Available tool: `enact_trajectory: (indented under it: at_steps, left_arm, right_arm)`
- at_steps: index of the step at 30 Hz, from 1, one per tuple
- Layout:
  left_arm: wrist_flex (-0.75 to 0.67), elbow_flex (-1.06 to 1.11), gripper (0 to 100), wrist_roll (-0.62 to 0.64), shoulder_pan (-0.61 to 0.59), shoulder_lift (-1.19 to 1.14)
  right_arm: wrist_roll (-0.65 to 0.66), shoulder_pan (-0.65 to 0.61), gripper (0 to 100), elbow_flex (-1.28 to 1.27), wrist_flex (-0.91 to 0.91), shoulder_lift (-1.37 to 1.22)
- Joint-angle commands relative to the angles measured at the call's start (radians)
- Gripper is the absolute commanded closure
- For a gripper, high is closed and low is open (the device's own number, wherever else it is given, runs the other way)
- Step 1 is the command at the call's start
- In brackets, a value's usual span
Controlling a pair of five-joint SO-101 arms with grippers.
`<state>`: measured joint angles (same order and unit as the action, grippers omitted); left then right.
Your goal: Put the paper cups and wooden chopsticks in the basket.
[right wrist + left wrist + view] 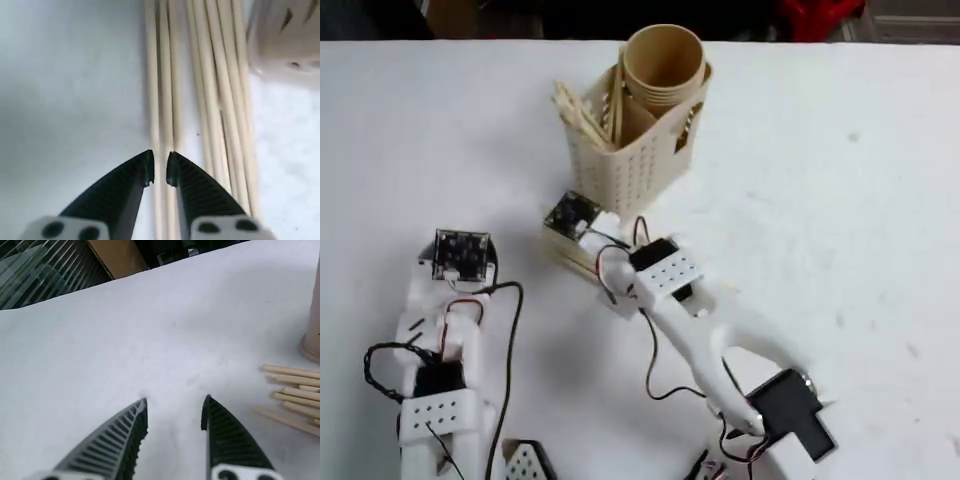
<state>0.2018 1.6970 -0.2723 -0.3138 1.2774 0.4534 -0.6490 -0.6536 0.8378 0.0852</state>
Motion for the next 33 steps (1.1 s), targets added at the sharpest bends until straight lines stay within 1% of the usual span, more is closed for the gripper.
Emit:
enact_trajectory:
  at_steps: [1, 7, 12, 16, 17, 20, 22, 26, 33]
  left_arm:
    - [0.003, 0.0, 81, 0.008, 0.01, 0.015]
    - [0.003, 0.0, 81, 0.008, 0.01, 0.015]
    - [0.003, 0.0, 81, 0.008, 0.01, 0.015]
    - [0.003, 0.0, 81, 0.008, 0.01, 0.015]
    - [0.003, 0.0, 81, 0.008, 0.01, 0.015]
    - [0.003, 0.0, 81, 0.008, 0.01, 0.015]
    - [0.003, 0.0, 81, 0.008, 0.01, 0.015]
    - [0.003, 0.0, 81, 0.008, 0.01, 0.015]
    - [0.003, 0.0, 81, 0.008, 0.01, 0.015]
  right_arm:
    - [0.048, 0.005, 93.3, 0.005, -0.022, -0.002]
    - [0.069, -0.038, 89.3, 0.032, -0.024, -0.111]
    - [0.064, -0.016, 89.0, 0.106, -0.007, -0.213]
    - [0.063, -0.016, 89.4, 0.133, 0.038, -0.231]
    - [0.063, -0.016, 90.3, 0.133, 0.042, -0.231]
    - [0.063, -0.01, 98.5, 0.133, 0.042, -0.228]
    - [0.061, -0.008, 97.8, 0.133, 0.05, -0.219]
    - [-0.006, 0.005, 98.1, 0.126, 0.091, -0.094]
    - [-0.051, 0.024, 98.1, -0.072, 0.07, 0.363]
